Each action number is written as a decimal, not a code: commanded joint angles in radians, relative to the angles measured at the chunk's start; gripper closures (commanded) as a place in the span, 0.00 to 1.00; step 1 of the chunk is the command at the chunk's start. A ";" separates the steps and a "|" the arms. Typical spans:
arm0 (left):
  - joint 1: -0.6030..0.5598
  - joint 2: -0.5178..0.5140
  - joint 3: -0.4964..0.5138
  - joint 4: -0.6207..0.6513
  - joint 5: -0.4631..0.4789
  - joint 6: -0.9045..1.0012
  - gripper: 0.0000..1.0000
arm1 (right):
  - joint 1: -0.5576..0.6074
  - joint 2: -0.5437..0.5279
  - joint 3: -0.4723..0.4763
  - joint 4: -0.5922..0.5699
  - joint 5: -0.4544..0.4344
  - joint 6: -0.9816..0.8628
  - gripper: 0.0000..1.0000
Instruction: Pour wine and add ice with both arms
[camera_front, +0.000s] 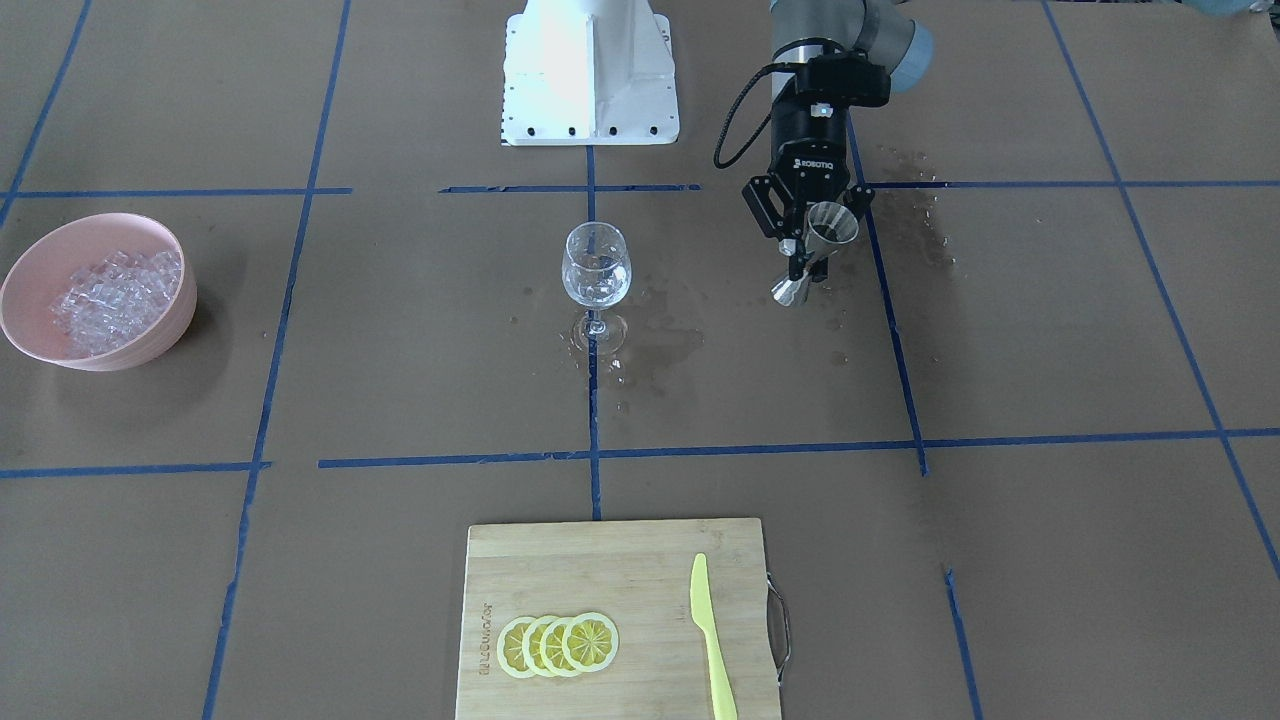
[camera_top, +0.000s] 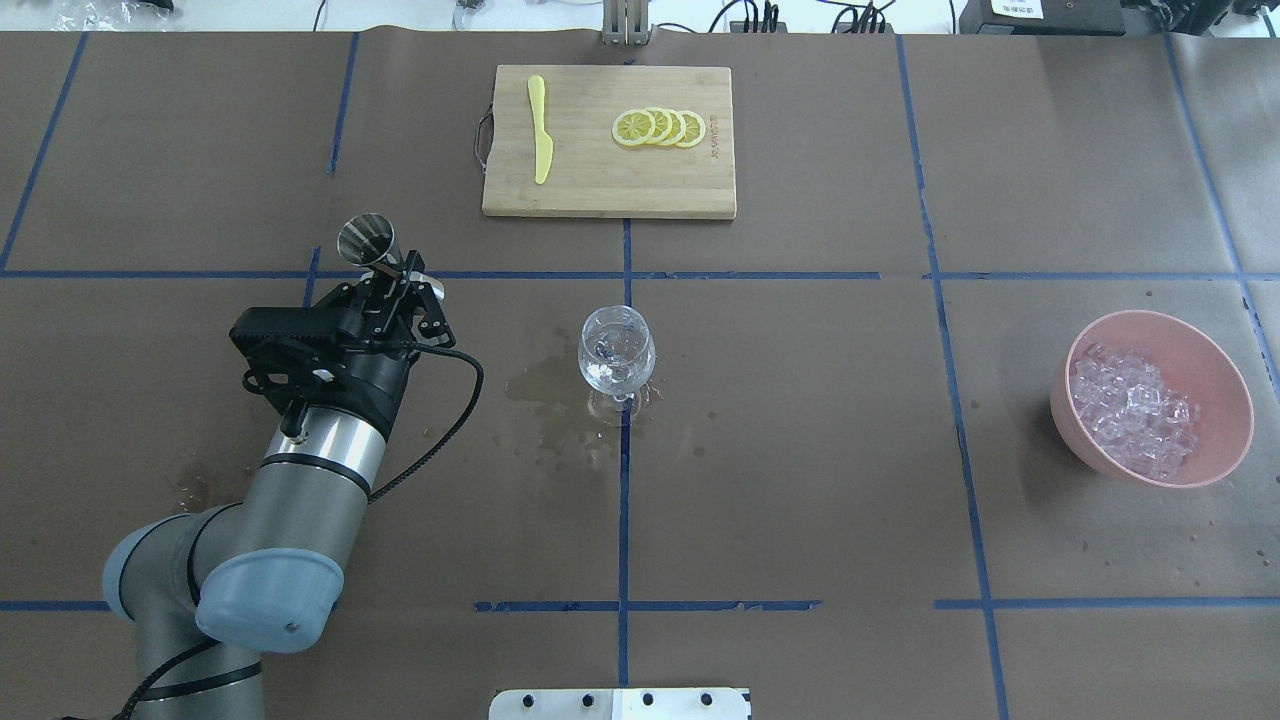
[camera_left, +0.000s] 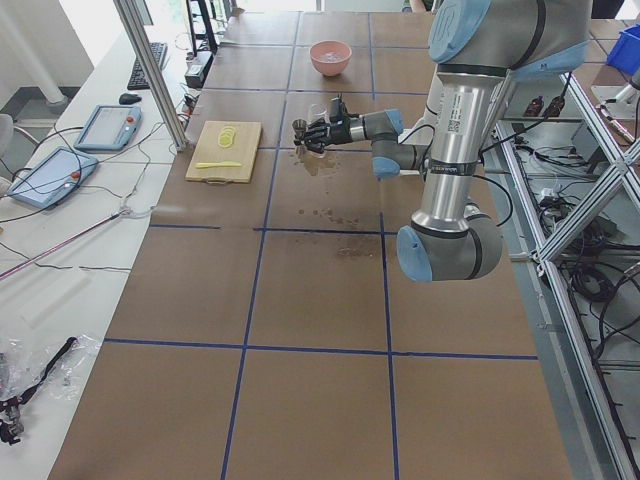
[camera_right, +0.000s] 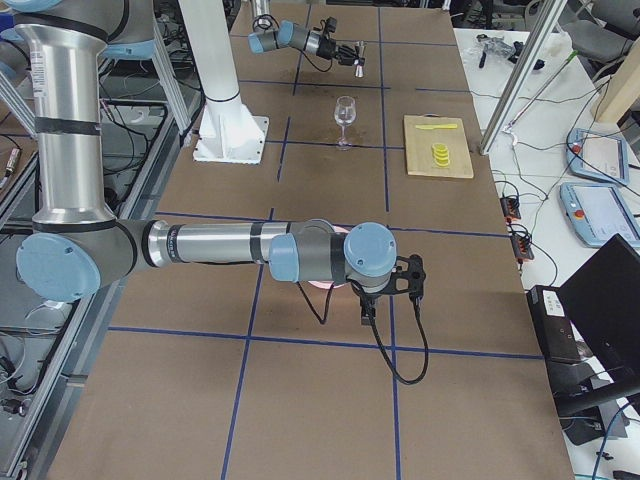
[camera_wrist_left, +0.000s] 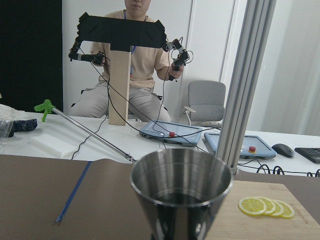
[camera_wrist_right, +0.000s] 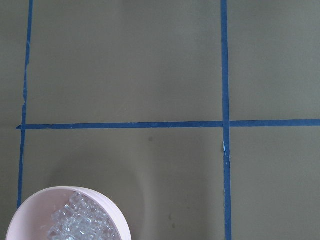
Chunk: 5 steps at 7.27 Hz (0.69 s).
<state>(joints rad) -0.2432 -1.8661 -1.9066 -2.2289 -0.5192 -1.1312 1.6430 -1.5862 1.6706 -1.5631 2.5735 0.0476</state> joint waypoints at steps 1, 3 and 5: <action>0.008 -0.024 0.036 0.000 -0.001 0.089 1.00 | 0.000 0.000 0.001 0.000 0.001 0.000 0.00; 0.010 -0.059 0.029 0.000 -0.001 0.091 1.00 | 0.000 0.000 0.003 0.000 0.001 0.000 0.00; 0.019 -0.088 0.043 0.008 -0.005 0.160 1.00 | -0.006 0.003 0.009 0.000 -0.001 0.008 0.00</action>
<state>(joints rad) -0.2298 -1.9410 -1.8675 -2.2236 -0.5232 -1.0233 1.6405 -1.5846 1.6751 -1.5638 2.5730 0.0500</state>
